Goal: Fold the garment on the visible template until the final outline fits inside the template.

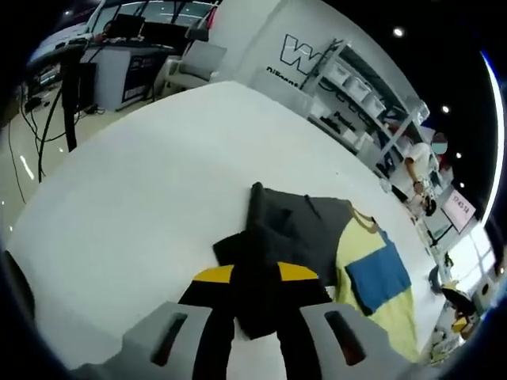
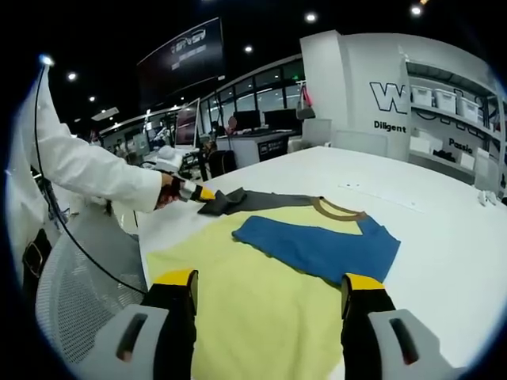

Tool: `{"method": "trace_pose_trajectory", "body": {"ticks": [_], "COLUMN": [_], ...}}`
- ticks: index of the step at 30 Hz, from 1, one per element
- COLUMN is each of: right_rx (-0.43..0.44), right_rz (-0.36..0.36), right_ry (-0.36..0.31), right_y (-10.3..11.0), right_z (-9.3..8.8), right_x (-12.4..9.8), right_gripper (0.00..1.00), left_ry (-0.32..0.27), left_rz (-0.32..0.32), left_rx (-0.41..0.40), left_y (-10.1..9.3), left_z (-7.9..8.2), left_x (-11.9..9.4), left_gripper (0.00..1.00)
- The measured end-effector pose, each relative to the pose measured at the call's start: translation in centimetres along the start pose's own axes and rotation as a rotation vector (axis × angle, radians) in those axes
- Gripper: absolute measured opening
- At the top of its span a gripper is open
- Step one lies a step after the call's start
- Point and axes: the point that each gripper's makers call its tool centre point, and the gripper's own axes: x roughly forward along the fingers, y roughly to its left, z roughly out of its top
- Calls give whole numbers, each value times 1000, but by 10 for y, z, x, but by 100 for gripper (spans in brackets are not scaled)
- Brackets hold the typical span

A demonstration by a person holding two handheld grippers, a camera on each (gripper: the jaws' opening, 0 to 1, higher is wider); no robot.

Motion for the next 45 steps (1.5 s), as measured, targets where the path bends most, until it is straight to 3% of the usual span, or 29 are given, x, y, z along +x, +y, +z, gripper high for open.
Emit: {"method": "trace_pose_trajectory", "body": {"ticks": [2, 8, 15, 24, 26, 31, 40, 45], "right_rx": [-1, 2, 1, -2, -6, -6, -7, -6], "right_rz": [-1, -4, 3, 4, 7, 7, 4, 2], "right_ry": [1, 1, -4, -8, -11, -14, -20, -26], "right_y": [0, -2, 0, 0, 2, 3, 3, 3], "right_z": [0, 0, 1, 2, 3, 4, 5, 6], "right_x": [0, 0, 1, 1, 0, -1, -2, -2], "right_gripper": [75, 75, 75, 74, 74, 75, 74, 74], "left_ry": [4, -12, -93, -171, -202, -247, -301, -322], "left_rz": [7, 5, -20, -105, -147, -195, -273, -320], "left_rx": [4, 13, -15, -71, -49, -22, 70, 102], "left_y": [2, 5, 7, -8, -24, -47, -90, -103], "left_z": [-1, 5, 32, 60, 78, 106, 150, 170], "left_x": [1, -7, -26, -48, -63, -81, -108, -111], "left_gripper": [2, 0, 0, 0, 0, 0, 0, 0]}}
